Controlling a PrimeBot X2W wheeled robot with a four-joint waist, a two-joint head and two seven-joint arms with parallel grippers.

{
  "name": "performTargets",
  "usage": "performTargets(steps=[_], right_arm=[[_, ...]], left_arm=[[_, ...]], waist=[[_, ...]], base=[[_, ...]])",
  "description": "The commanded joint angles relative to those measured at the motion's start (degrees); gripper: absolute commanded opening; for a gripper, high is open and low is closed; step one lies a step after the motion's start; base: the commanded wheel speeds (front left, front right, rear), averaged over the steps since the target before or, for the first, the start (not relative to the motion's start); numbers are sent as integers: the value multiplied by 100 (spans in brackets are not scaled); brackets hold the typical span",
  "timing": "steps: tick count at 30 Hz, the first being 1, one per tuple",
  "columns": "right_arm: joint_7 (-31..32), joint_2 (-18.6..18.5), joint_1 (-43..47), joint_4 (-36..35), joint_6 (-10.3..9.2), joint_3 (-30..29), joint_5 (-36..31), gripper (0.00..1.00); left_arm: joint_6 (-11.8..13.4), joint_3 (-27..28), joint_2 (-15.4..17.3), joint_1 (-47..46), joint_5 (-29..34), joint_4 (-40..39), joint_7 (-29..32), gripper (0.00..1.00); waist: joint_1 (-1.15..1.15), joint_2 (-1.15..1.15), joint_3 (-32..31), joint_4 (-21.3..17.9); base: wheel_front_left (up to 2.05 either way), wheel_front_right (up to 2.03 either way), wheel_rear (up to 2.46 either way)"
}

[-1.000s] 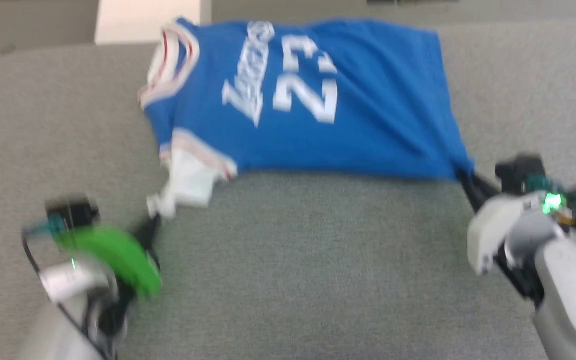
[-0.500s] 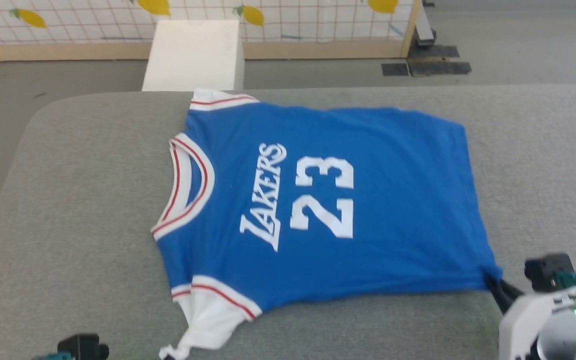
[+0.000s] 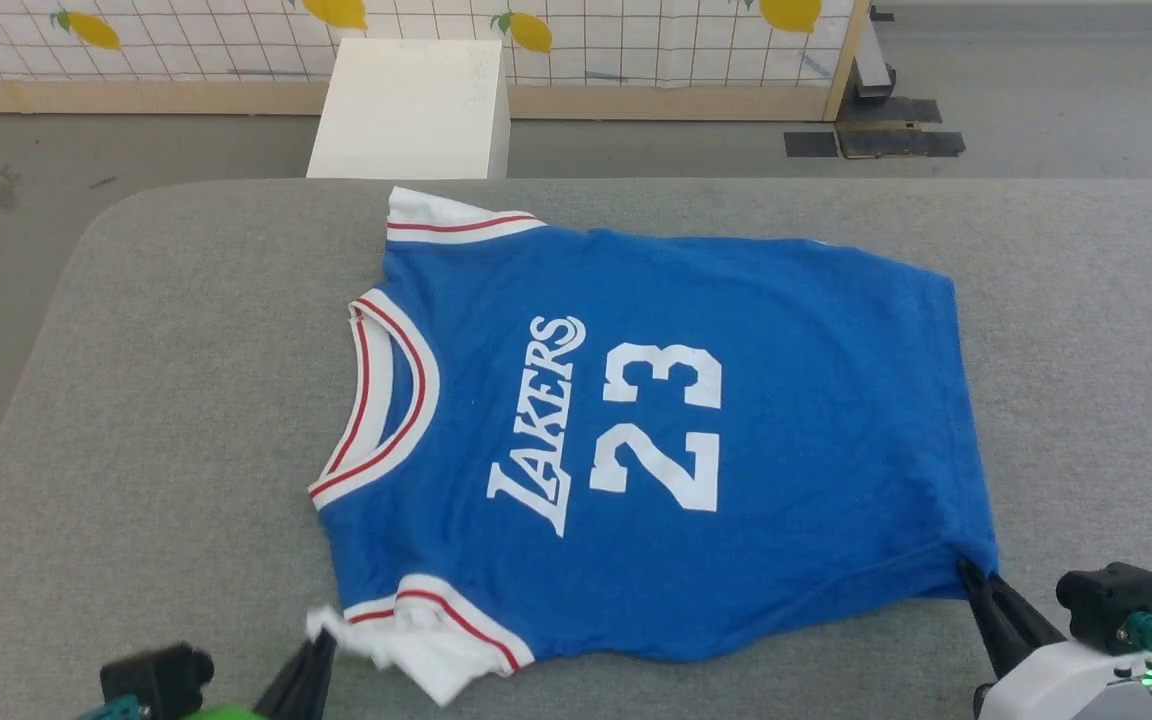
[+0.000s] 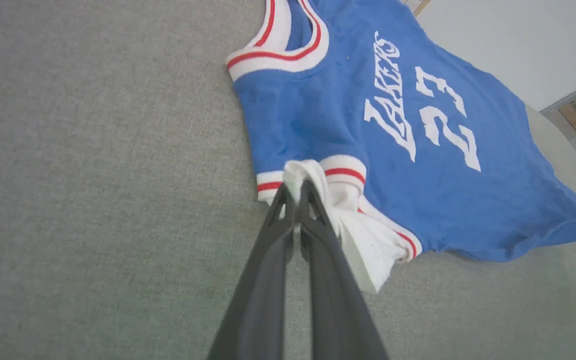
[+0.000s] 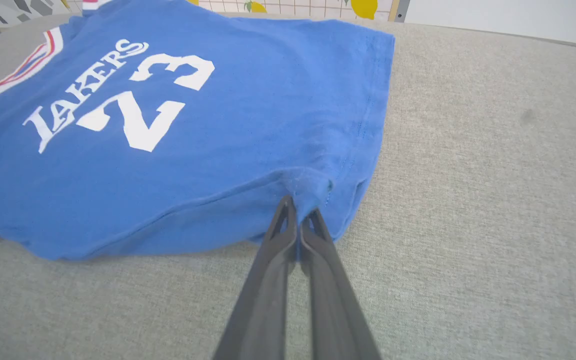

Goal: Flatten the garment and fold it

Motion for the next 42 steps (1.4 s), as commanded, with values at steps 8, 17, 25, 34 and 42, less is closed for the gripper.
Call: performTargets(steps=[8,17,25,34,42], right_arm=[[-492,33,-316,129,-10,277,-108,0],[-250,-226,-1163,325,-10,443,31,0],[180,-224,-1822,629,-10,390,103,0],[1009,-244,-2552,1144,-10,430,217,0],[1990,-239,-2864,1409,-10,382,421,0]], left_arm=[[-340,-131,-341,-1147,465,189,-794,0],[-667,45,-154,-2575,188,447,-374,0],[-758,191,132,-3516,-207,1055,360,0],[-571,192,469,-3916,-455,2110,1285,0],[-213,-24,542,-3961,-735,2687,2425,0]], waist=[[1,32,183,-131],[1,32,563,-313],[1,32,1009,-474],[1,32,1534,-606],[1,32,1679,-565]], base=[[0,0,0],[0,0,0],[0,0,0],[0,0,0],[0,0,0]])
